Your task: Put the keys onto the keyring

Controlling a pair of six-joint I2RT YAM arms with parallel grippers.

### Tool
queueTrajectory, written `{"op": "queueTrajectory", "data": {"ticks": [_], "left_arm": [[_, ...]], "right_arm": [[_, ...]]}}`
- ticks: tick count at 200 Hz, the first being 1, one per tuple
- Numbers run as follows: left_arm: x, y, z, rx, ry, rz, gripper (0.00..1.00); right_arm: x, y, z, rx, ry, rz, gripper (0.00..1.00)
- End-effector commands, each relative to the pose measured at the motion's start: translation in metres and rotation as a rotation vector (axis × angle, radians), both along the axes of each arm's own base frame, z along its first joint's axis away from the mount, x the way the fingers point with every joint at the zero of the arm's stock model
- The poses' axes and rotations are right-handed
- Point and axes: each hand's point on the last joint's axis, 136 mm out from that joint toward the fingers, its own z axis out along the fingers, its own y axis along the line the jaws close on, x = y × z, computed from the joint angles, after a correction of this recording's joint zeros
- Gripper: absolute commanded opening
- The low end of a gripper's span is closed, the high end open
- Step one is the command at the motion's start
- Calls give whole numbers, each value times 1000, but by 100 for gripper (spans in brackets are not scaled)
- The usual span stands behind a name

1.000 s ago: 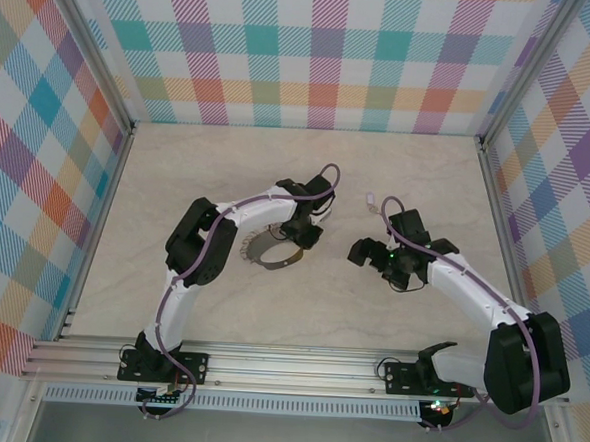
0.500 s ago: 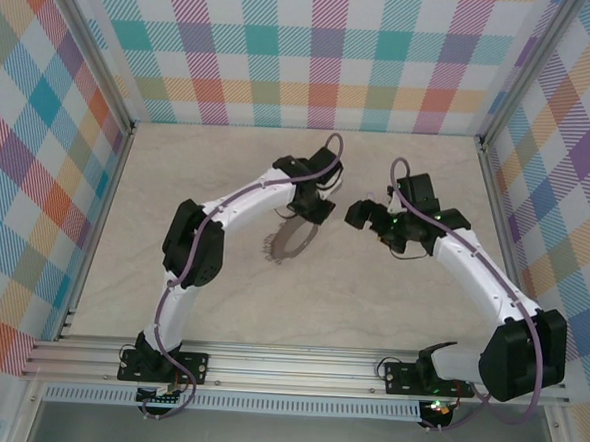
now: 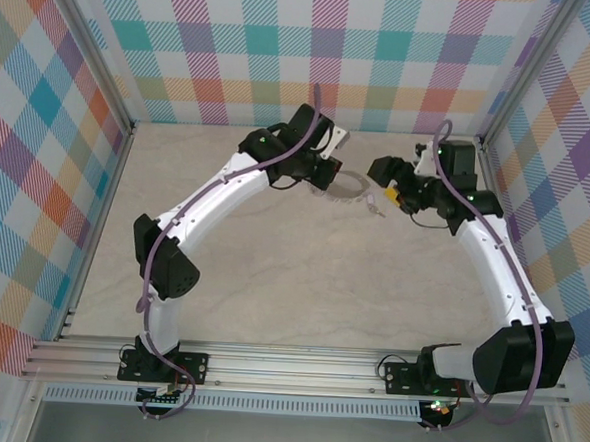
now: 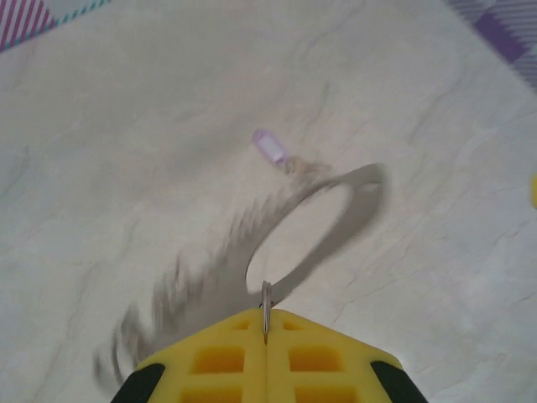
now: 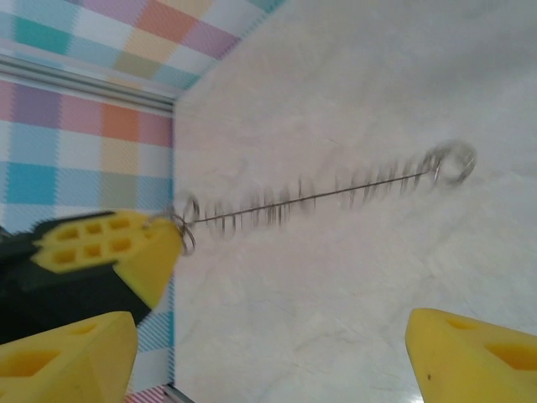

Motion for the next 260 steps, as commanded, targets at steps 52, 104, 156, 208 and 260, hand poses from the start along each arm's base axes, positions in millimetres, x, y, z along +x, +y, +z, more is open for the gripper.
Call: {"op": "queueTrajectory", "data": {"ticks": [52,104,156,208,260], "left_arm": [[-41,-23,146,-378,-240,-249,0],[-57,-22,188,-550,-215,-348,0],[-65,-18,206,-622,-189,-407,0],[-76,-14,217,-669,-152,-470,0],[-82,-14,217,-676,-124,-495,0]], "right_arm": [[8,21,83,158,-179,122,72],[-15,27,124,214,-311,200,62],[-40,28,158,238,-464,261,57],[-57,39,181,280,-566,406,53],[-48,42,184,291,-561,428,45]]}}
